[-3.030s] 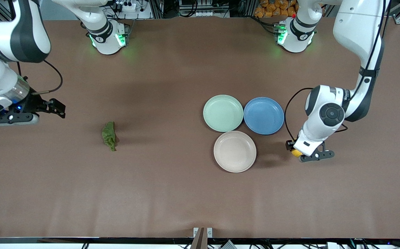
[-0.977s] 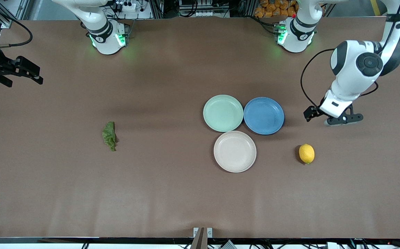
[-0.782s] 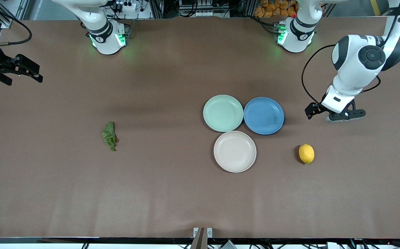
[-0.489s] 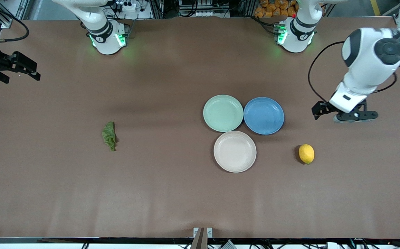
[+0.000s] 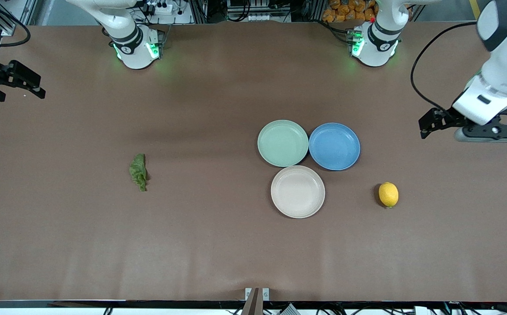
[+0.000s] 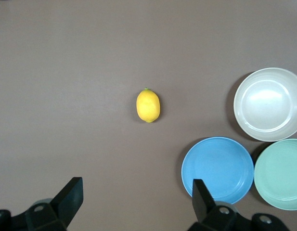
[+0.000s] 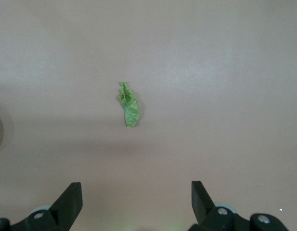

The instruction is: Pick lemon and lettuce from plates

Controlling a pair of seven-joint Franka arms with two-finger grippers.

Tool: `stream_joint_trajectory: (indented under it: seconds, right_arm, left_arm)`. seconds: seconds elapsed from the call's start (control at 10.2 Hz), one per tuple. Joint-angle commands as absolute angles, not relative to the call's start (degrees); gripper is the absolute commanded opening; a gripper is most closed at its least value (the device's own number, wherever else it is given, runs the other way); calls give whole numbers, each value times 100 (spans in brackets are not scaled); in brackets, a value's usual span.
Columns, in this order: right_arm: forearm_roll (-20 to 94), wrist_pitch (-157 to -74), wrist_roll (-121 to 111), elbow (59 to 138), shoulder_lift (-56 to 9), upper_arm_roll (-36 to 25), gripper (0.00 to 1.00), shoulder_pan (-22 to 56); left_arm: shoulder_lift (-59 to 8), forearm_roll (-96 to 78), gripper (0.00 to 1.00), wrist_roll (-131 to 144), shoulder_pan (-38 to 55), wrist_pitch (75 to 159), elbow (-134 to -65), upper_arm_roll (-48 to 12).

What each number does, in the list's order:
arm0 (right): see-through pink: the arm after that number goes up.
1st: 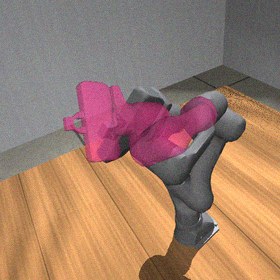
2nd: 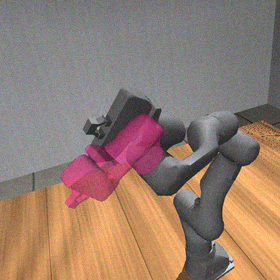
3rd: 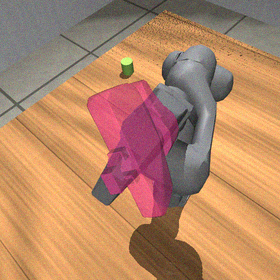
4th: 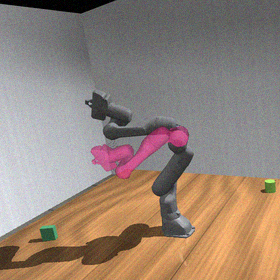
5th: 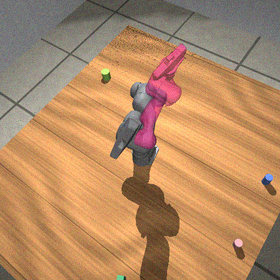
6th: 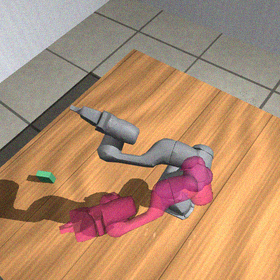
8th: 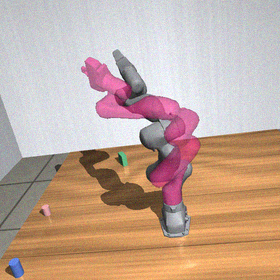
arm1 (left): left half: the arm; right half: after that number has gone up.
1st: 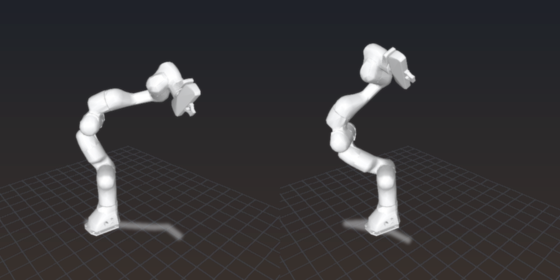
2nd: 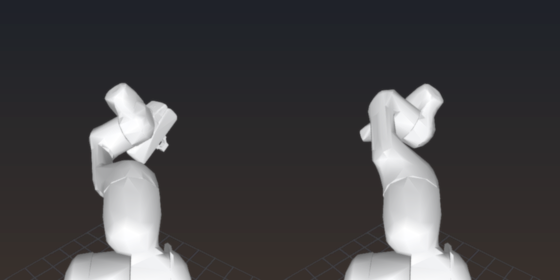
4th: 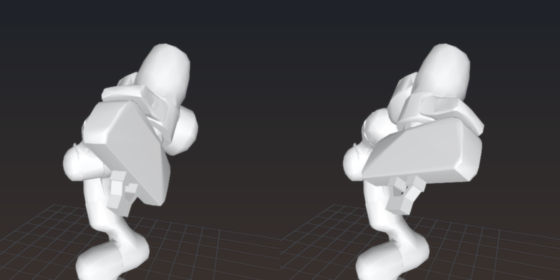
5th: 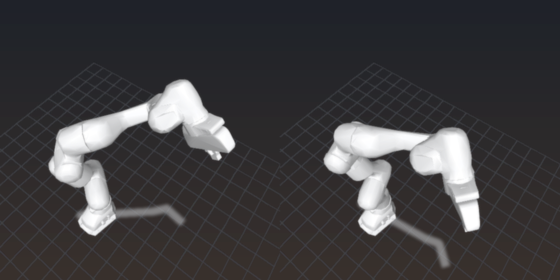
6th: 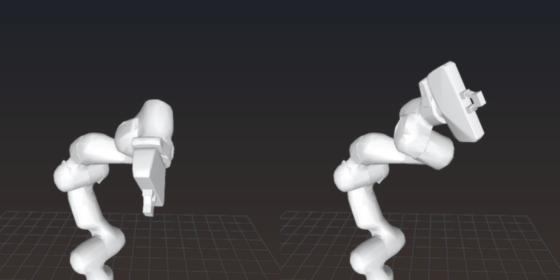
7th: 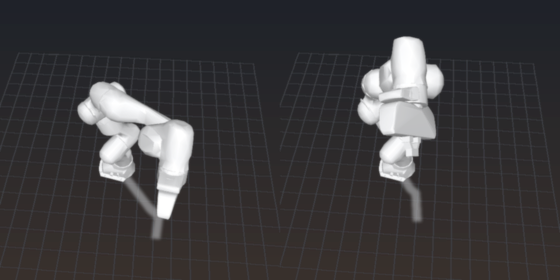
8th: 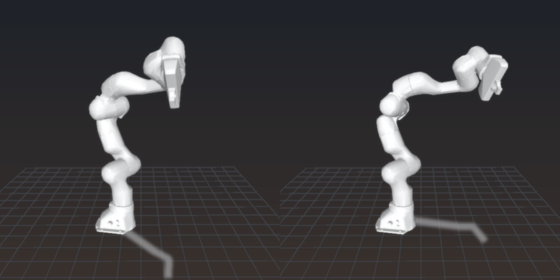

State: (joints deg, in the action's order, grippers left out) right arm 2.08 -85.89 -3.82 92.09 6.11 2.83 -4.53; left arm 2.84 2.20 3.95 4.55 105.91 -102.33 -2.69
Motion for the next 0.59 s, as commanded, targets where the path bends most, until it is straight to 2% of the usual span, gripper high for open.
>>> stream_joint_trajectory:
  seconds: [0.0,0.2,0.49]
  right_arm:
    - [325,-8701,-396,9193,598,246,100,-484]
    - [334,-8657,-439,9229,589,272,100,-475]
    - [649,-8745,-545,9220,405,264,100,-457]
  left_arm:
    - [105,70,100,237,431,9995,-9573,-281]
    - [105,79,100,246,448,9617,-9405,-290]
    - [140,70,100,246,439,9598,-9404,-351]
